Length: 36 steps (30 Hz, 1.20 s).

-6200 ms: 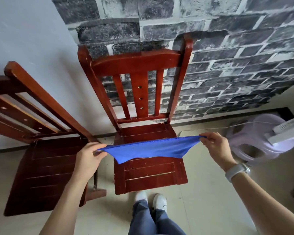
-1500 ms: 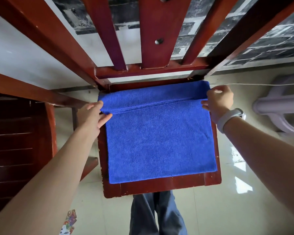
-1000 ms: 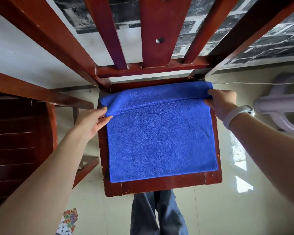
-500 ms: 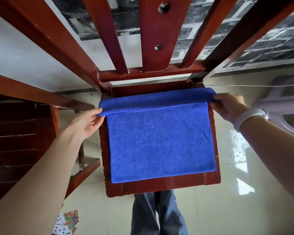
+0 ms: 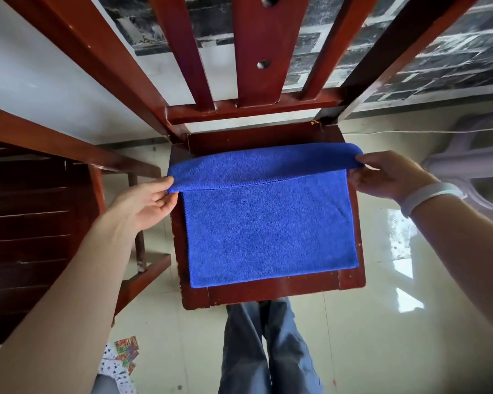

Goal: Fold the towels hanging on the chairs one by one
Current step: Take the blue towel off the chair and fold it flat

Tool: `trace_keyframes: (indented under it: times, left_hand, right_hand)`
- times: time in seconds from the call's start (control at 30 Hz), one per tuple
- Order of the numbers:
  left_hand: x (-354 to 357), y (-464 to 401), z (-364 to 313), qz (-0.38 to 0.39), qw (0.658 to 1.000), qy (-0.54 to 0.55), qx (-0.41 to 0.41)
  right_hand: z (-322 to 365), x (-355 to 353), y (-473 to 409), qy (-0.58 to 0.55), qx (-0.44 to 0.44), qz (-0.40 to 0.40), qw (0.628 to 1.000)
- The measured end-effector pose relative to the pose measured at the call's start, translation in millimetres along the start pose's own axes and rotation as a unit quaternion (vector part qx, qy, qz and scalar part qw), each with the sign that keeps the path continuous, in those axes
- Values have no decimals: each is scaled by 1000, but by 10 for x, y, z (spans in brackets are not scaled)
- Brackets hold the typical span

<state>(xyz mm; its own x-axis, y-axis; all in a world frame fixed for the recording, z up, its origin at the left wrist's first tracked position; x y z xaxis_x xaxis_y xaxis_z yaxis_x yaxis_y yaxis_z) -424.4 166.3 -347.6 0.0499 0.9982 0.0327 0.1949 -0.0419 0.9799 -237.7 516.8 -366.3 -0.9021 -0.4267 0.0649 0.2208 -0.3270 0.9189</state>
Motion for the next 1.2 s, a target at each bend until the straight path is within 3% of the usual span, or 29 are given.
trace_keyframes:
  times: [0.13, 0.27, 0.53, 0.83, 1.2]
  left_hand:
    - [-157, 141, 336, 7, 1000, 17, -16]
    - [-355, 154, 707, -22, 999, -46, 11]
    - [-520, 188, 1351, -72, 990, -122, 3]
    - [-587, 81, 1548, -104, 974, -200, 27]
    - [-678, -10, 1594, -137, 951, -260, 101]
  right_hand:
    - [-238, -269, 148, 23, -1, -10, 1000]
    - [-599, -615, 240, 33, -19, -3, 999]
    - [-1164, -1100, 423, 109, -51, -103, 987]
    - [-1296, -1155, 478, 229, -108, -122, 960]
    - [-1404, -1212, 437, 265, -133, -160, 941]
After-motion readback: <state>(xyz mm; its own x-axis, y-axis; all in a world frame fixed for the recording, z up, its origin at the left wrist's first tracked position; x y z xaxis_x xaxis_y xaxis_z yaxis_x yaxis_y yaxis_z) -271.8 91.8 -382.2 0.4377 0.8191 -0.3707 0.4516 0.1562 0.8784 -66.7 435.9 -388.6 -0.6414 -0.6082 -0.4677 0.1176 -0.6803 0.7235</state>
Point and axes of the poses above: each hand's wrist, its own y-axis away from the middle knuckle, its own x-axis out of the palm, z = x × y, the point moved 5 cm from there along -y, towards the middle knuckle, and after that the axes turned 7 degrees about -x, right-handed, at the moved point
